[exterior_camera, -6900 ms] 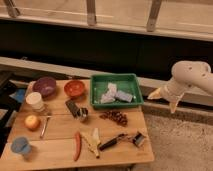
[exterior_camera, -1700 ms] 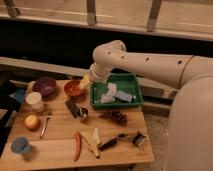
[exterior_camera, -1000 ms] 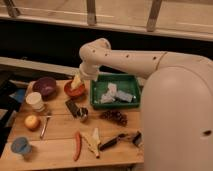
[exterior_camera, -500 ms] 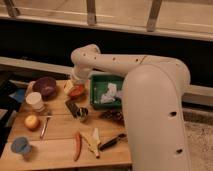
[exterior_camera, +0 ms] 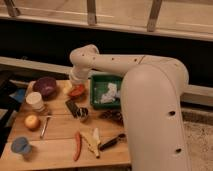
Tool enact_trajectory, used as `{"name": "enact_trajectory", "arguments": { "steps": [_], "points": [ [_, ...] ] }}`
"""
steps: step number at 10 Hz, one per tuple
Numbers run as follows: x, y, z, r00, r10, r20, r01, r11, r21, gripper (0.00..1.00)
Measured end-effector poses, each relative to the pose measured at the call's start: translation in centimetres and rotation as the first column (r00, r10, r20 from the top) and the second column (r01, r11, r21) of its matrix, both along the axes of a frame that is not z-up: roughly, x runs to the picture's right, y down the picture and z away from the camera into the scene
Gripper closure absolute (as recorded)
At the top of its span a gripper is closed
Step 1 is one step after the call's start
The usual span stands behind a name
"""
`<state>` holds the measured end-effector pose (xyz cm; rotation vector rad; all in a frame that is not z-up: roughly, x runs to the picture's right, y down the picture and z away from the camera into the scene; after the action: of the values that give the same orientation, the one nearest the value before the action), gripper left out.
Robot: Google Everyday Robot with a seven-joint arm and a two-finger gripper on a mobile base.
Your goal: Place eraser in plastic cup
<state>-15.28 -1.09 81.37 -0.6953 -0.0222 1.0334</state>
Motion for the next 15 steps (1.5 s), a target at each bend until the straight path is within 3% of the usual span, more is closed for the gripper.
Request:
{"name": "enact_trajectory", "arguments": {
  "steps": [6,11,15],
  "points": [
    [-1.4,4.1,2.6,1.0,0.009,0.022,-0.007,0.9947,-0.103,0.2],
    [-3.1,7.8,5.5,0.997,0.018,0.073,-0.002,0.977,-0.213,0.2],
    [-3.2,7.8,5.5,0.997,0.019,0.075,-0.003,0.9769,-0.214,0.2]
  ]
}}
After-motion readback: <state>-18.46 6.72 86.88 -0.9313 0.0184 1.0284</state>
